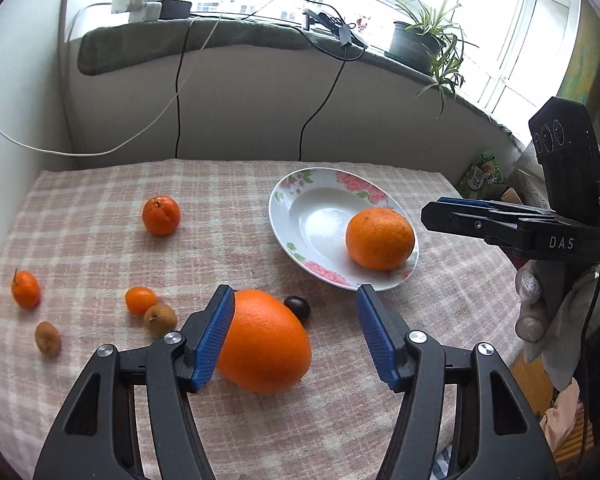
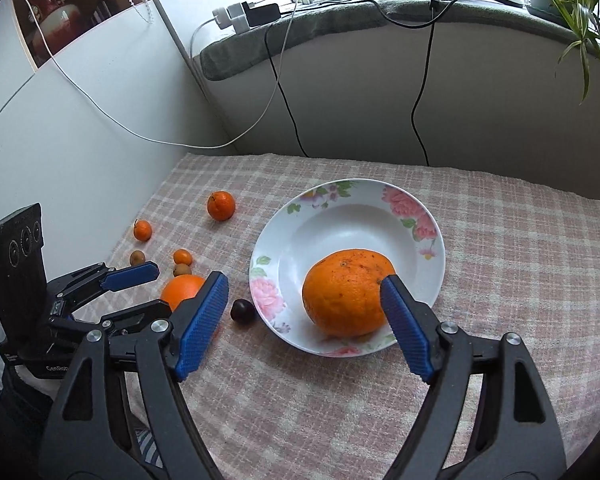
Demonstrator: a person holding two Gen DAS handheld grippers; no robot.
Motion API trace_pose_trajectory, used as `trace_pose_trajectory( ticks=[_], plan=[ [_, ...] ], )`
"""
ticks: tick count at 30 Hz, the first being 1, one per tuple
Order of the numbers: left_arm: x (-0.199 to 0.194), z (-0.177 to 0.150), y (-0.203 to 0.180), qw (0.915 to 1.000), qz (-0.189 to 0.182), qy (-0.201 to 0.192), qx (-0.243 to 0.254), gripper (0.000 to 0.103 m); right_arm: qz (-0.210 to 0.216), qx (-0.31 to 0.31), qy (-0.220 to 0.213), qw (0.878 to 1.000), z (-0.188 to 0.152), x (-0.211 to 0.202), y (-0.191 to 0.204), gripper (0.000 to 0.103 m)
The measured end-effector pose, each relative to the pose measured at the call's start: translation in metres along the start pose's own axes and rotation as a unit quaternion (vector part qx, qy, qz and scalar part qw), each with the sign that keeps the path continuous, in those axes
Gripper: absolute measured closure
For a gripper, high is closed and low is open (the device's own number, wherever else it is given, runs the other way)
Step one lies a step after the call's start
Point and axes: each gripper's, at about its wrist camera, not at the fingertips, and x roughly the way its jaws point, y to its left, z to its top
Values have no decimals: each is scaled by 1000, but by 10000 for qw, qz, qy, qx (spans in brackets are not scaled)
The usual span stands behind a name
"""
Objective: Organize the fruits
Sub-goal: 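Open the right tool and withdraw from the orange on the plate, then close the right tool around the second large orange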
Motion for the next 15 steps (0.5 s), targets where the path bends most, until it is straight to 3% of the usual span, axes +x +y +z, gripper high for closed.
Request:
trace_pose_trajectory(
  ticks=[7,15],
  plan=[
    [-7,-27,15,9994,261,87,-221,40,102,-327,-116,9993,-16,-1,31,22],
    [-3,-46,24,9983,415,205,-357,40,25,-488,157,9987,-21,11,55,22]
  ],
)
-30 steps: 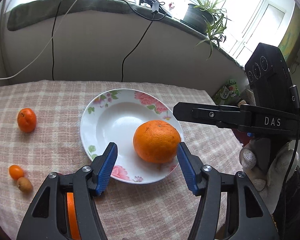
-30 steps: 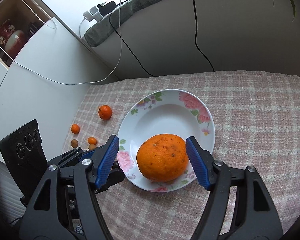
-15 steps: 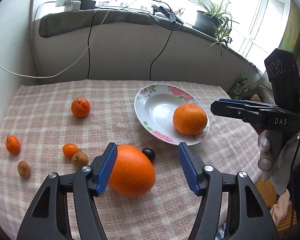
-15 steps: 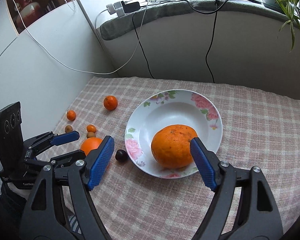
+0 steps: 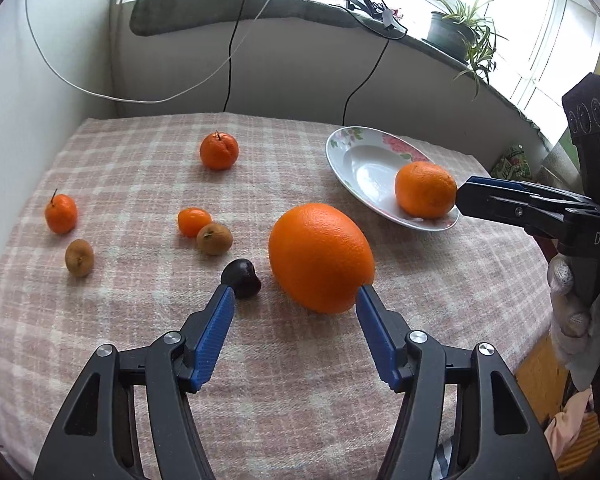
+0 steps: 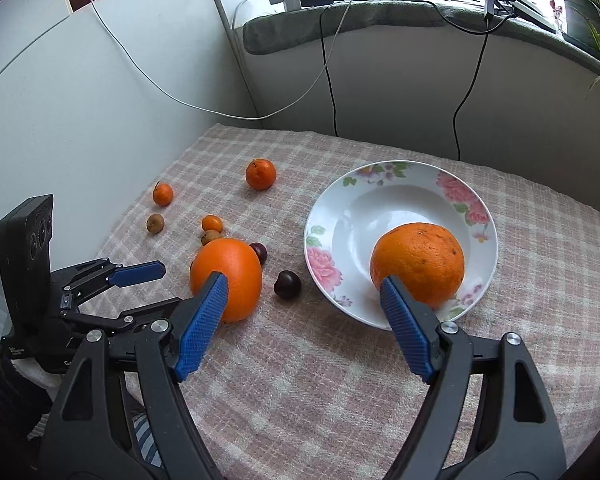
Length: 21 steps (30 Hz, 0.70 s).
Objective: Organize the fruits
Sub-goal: 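Close the right tool around the second large orange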
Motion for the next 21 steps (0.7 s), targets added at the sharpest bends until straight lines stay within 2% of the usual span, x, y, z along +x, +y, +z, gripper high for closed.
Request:
trace_pose_trajectory(
  ticks=[5,8,12,21],
  plan=[
    [2,-2,0,9998,-174,-44,19,40,527,315,366,9974,1,16,0,22],
    [7,-1,-1,9992,-393,-14,-32,42,854,526,600,9931,2,29,1,22],
    [12,1,-2,9987,-506,-4,-56,42,1157,683,836,9874,2,46,5,22],
    [20,2,3,9973,-714,96,-132,43,1485,954,1125,9779,8,77,5,22]
  ],
)
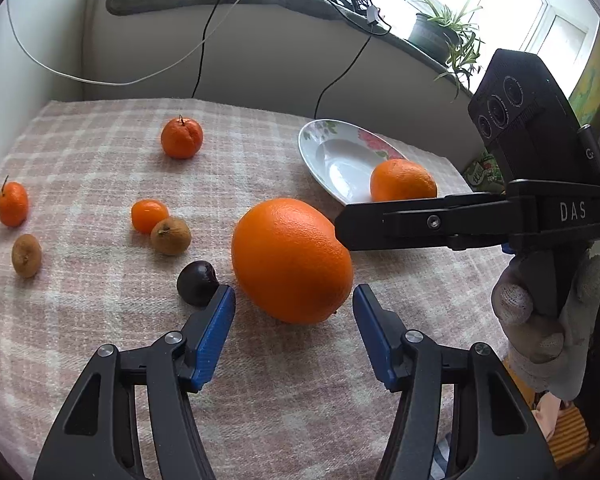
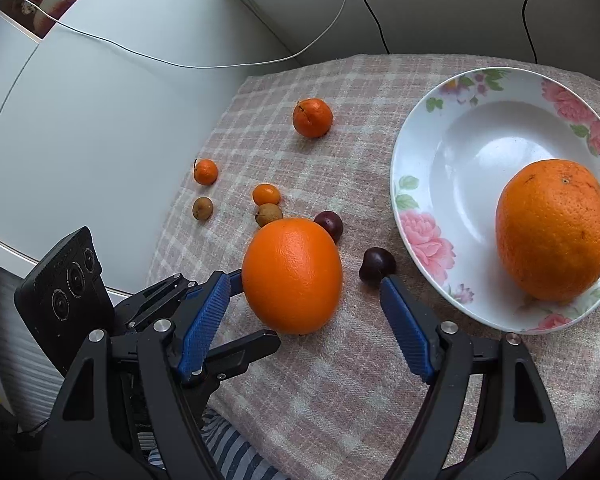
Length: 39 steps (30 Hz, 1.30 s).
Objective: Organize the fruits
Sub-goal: 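Close the right tool around the second large orange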
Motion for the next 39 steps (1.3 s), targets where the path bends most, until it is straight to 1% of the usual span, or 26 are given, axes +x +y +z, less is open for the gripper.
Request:
trace_pose_trajectory(
  ticks=[6,17,24,33,39],
  plan=[
    [4,0,3,10000,-66,35,-31,43,36,-26,171,9998,6,12,1,24],
    [11,-1,6,9998,-167,94,-80,43,93,-1,343,9994,12,26,2,31],
    [12,-1,7,9998,-177,88,-63,43,209,3,464,9987,12,33,3,37],
    [8,-1,4,9999,-115,0,-8,43,245,57,437,9987,13,33,3,37],
    [1,6,4,9999,-124,-113,-14,43,299,25,326,9990,15,23,5,37]
  ],
)
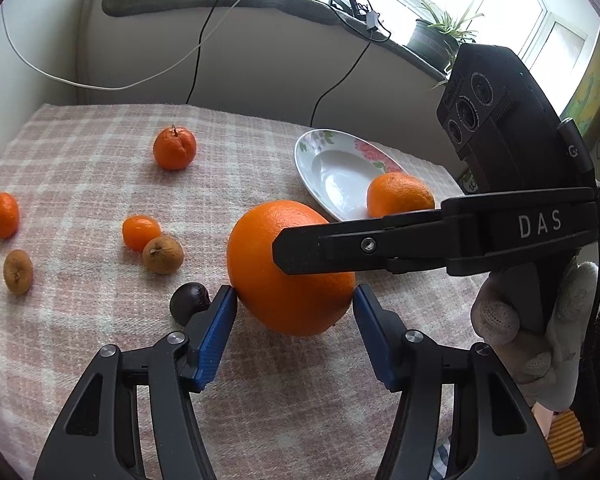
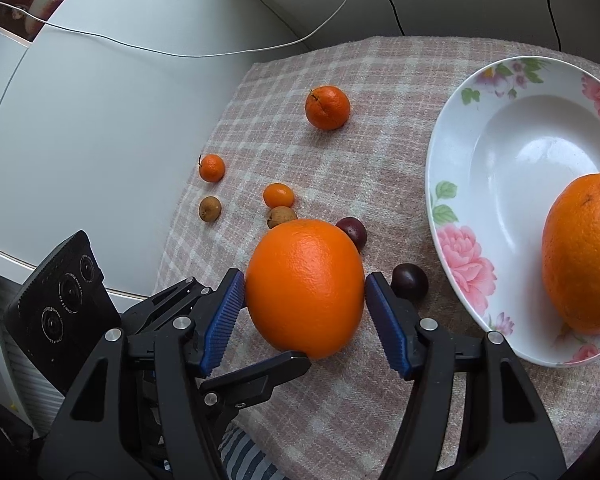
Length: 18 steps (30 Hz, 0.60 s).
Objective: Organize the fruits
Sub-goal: 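Carry the second orange with the right tool onto the plate beside the first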
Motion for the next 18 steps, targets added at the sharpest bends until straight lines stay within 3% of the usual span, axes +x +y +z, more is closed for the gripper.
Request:
trace_pose_trajectory(
  ticks=[18],
  plan=[
    [10,50,-24,9989,-101,-326,316,43,-2,-10,-537,9986,30,-49,-11,37]
  ],
)
